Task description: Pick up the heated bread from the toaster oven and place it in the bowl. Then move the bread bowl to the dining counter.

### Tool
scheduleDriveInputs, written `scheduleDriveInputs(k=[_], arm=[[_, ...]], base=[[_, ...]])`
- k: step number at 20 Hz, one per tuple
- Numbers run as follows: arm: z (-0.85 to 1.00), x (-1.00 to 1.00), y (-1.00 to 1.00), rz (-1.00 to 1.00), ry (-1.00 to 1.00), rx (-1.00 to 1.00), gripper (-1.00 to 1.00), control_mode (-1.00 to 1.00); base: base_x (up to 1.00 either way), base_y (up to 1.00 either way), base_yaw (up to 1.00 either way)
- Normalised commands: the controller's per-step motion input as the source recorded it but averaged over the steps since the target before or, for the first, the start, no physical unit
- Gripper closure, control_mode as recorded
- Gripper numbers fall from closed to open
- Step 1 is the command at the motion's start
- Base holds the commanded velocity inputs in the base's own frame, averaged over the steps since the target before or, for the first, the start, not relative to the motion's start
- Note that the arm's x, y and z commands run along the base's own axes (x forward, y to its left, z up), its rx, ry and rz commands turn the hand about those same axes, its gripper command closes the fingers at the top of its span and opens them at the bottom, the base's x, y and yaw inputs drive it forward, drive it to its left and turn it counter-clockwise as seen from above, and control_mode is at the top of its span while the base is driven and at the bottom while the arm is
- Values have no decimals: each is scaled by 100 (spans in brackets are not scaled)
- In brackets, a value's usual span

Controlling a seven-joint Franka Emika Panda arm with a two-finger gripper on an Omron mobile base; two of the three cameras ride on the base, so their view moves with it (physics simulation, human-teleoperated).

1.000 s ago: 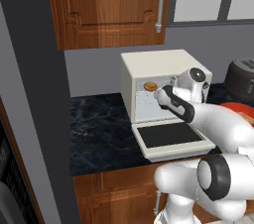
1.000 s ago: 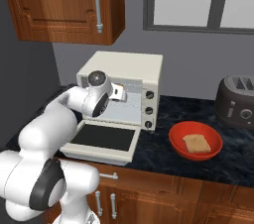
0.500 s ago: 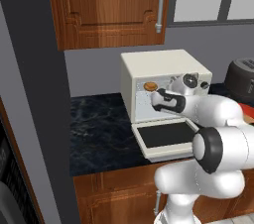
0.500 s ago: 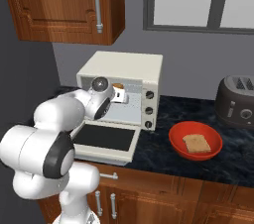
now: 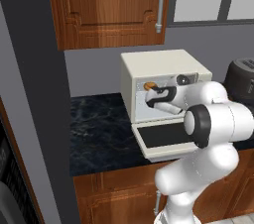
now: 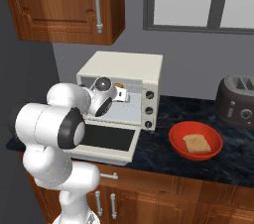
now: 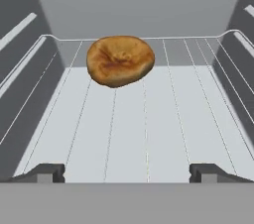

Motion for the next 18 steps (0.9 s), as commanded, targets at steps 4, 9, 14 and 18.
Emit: scheduleDriveInputs(k=[4, 9, 14, 18], arm=[[-25, 29, 0, 0, 1, 0, -100, -100], [-17, 23, 0, 0, 5, 0, -100, -100], [-15, 8, 0, 0, 14, 0, -100, -100], [-6, -44, 0, -6, 34, 0, -100, -100]], base=[[0, 0, 0], [0, 0, 0], [0, 0, 0], [0, 0, 0]])
